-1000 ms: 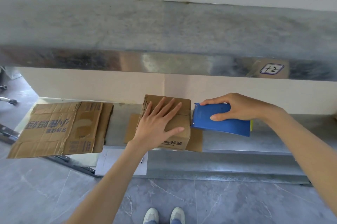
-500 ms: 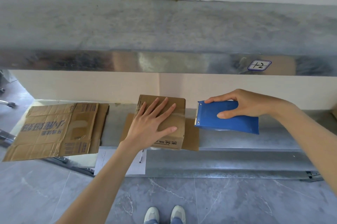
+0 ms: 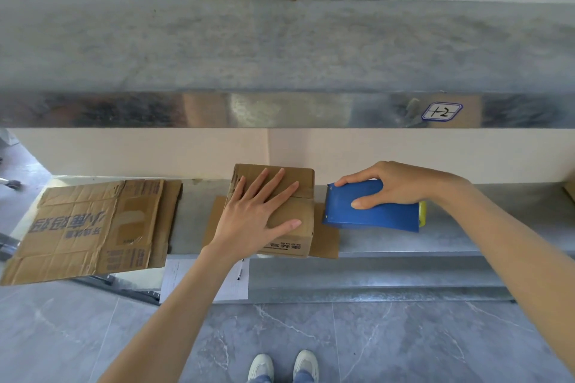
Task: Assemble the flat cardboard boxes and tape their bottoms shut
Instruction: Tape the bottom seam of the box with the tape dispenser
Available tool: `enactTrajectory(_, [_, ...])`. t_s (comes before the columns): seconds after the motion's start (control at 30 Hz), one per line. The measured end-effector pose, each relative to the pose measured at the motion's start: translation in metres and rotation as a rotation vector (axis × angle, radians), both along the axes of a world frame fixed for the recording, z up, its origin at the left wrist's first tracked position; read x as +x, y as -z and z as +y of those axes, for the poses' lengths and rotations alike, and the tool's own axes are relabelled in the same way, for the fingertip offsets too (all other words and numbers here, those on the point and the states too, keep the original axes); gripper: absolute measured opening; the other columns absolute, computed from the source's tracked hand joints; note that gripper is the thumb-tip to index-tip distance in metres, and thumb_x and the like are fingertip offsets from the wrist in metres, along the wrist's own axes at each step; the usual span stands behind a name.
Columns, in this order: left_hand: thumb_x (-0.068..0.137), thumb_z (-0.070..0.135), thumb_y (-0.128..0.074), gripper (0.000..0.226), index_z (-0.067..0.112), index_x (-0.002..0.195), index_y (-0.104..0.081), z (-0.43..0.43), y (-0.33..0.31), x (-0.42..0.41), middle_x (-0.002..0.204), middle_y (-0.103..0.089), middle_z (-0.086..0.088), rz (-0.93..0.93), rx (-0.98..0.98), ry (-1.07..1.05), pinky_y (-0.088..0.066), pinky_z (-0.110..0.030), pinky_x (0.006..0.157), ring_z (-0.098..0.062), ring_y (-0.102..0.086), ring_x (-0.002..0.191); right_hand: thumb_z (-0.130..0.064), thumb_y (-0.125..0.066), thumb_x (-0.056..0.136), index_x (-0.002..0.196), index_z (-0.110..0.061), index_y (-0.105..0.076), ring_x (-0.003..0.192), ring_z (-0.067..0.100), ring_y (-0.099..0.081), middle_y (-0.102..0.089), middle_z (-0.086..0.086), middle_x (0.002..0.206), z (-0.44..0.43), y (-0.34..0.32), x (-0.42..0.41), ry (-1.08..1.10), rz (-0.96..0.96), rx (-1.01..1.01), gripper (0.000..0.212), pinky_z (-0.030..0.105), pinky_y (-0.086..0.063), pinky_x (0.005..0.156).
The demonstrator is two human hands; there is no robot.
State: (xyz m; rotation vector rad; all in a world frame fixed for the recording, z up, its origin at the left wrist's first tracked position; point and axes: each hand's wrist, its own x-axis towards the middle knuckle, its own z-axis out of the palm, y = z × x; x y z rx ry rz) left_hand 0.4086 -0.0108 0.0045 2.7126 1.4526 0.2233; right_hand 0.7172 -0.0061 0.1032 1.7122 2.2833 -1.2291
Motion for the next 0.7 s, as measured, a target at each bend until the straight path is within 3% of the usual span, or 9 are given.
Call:
enactTrajectory(0.3, [0.083, 0.086, -0.008, 0.079, 0.050, 0.153, -0.010, -0.002, -0.004, 0.003, 0.165, -0.005, 0.015, -0.038, -0.027, -0.015, 0.003, -0.042, 0.121, -0.013, -0.002, 0.153, -0.042, -0.072, 0.087, 0.133, -0.049, -0.056, 0.127, 0.006, -0.050, -0.052, -0.026, 0.140, -0.001, 0.003, -0.023, -0.002, -0.063, 0.060, 0.049, 0.034, -0.038, 0.112])
enactTrajectory(0.57, [0.084, 0.084, -0.012, 0.078, 0.048, 0.154, -0.014, 0.000, -0.004, 0.005, 0.165, -0.006, 0.013, -0.022, -0.028, -0.010, 0.003, -0.042, 0.121, -0.014, -0.003, 0.153, -0.044, -0.076, 0.082, 0.134, -0.048, -0.055, 0.119, 0.013, -0.056, -0.060, -0.013, 0.136, 0.002, -0.005, -0.042, 0.032, -0.152, 0.092, 0.056, 0.035, -0.044, 0.105])
enactTrajectory(0.7, [0.084, 0.083, -0.012, 0.078, 0.049, 0.153, -0.013, -0.001, -0.005, 0.006, 0.165, -0.006, 0.014, -0.035, -0.028, -0.009, 0.001, -0.042, 0.122, -0.014, -0.003, 0.153, -0.048, -0.073, 0.084, 0.144, -0.048, -0.042, 0.105, 0.023, -0.061, -0.067, 0.004, 0.117, -0.005, 0.017, -0.058, 0.025, -0.301, 0.133, 0.067, 0.038, -0.050, 0.094])
